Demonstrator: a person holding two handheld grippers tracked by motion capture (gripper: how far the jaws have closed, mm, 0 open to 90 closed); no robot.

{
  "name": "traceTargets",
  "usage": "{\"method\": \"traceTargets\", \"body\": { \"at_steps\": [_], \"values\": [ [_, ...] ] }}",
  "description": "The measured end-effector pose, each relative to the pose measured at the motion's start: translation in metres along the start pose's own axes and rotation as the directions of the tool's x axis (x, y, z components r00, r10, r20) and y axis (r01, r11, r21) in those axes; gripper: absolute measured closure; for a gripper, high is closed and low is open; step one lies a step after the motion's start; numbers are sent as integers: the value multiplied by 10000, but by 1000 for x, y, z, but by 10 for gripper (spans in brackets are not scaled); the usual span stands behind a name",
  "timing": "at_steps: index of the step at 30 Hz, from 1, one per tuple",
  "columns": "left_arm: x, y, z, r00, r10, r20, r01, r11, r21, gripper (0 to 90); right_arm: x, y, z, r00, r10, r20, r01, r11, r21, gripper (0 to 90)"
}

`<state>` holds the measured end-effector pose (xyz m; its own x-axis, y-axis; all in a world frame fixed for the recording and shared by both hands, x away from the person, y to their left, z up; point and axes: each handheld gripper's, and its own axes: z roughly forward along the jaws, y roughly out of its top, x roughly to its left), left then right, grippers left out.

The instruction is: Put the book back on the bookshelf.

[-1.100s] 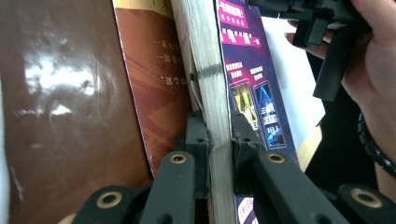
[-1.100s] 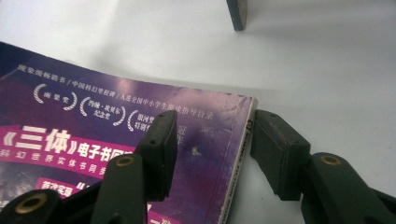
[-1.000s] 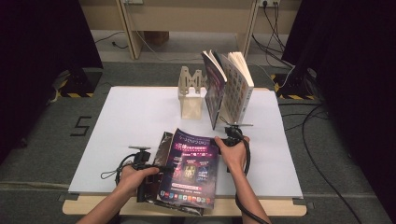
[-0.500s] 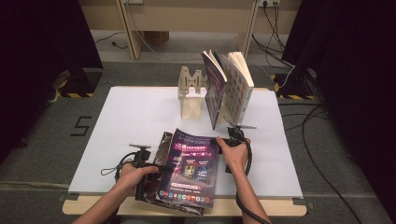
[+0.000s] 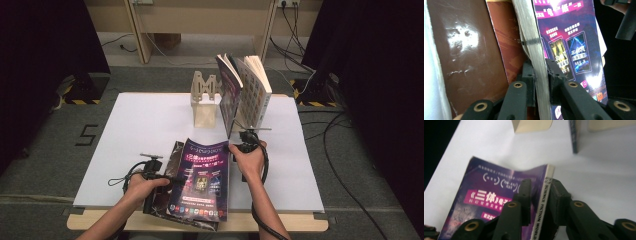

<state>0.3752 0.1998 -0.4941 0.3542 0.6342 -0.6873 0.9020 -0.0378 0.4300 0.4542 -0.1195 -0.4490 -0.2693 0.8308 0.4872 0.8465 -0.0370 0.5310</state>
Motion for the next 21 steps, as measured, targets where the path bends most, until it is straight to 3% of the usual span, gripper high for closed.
{"method": "traceTargets", "body": {
  "at_steps": [4,7,11,15,21],
  "values": [
    [2,-1,-1,10000,23,30,-23,10000,-24,783,0,-1,6,10000,-99,1,99,9999,27,772],
    [1,-1,-2,9999,159,-28,-159,9999,-58,765,3,0,2,9992,41,-386,-45,9999,-111,799],
    [-1,-3,-2,9991,400,-143,-406,9984,-404,694,12,4,-9,9985,22,-542,-45,9991,-427,822],
    [-5,-4,-6,9924,999,-713,-1055,9912,-794,632,18,8,-25,9981,-107,-608,45,9949,-1013,833],
    [-9,0,-16,9873,1227,-1005,-1365,9801,-1442,578,30,13,-47,9978,-536,-395,460,9840,-1720,833]
  ]
}}
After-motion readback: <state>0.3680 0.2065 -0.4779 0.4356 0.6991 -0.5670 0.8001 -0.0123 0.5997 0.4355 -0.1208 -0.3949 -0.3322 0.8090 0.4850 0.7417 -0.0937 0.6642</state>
